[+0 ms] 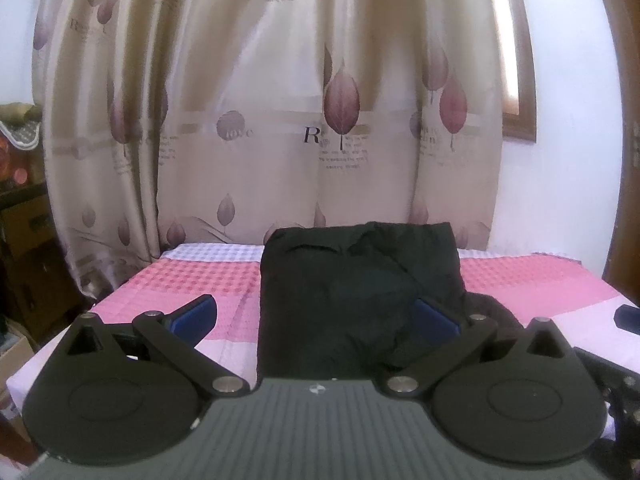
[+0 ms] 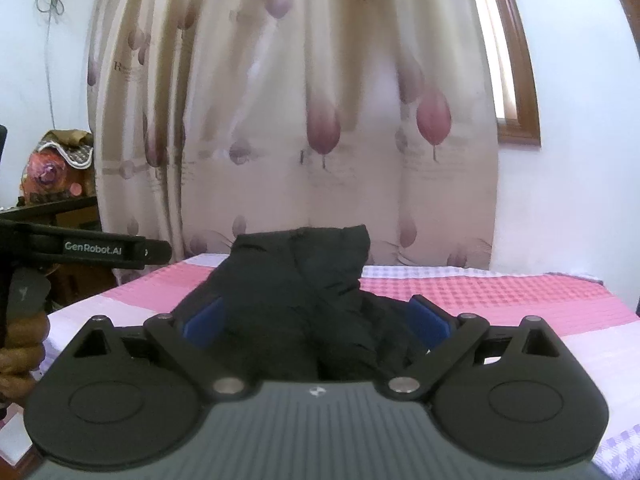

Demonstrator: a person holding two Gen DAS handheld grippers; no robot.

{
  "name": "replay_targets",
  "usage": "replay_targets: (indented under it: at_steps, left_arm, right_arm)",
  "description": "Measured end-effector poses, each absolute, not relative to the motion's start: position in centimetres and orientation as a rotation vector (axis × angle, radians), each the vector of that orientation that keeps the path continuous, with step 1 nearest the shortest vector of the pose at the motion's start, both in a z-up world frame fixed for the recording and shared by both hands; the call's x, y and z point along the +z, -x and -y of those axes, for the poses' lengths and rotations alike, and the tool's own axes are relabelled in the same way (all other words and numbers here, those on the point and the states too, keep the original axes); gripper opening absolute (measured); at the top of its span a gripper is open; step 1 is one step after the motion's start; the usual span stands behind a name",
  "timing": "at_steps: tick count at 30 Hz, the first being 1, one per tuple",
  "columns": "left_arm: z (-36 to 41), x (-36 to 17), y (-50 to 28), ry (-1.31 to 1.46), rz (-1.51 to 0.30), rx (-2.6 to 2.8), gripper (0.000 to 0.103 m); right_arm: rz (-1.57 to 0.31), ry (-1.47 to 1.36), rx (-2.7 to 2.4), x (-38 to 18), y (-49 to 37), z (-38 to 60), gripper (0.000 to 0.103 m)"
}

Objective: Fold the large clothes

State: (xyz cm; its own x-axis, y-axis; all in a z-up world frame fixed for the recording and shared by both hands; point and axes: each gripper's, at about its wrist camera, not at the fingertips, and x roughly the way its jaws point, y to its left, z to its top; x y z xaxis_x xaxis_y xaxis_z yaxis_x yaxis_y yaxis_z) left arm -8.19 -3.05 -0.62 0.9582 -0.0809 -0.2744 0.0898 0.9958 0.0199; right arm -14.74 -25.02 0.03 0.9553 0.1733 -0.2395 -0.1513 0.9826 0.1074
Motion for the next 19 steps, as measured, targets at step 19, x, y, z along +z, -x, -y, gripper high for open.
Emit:
replay_targets:
  at_steps: [19]
  left_arm:
    - [2.9,-3.0,7.5,-0.015,-0.303,-0.092,0.103]
  right_arm:
    - [-0.346,-0.062,0.049,-1.2,13.1,25.0,0.099]
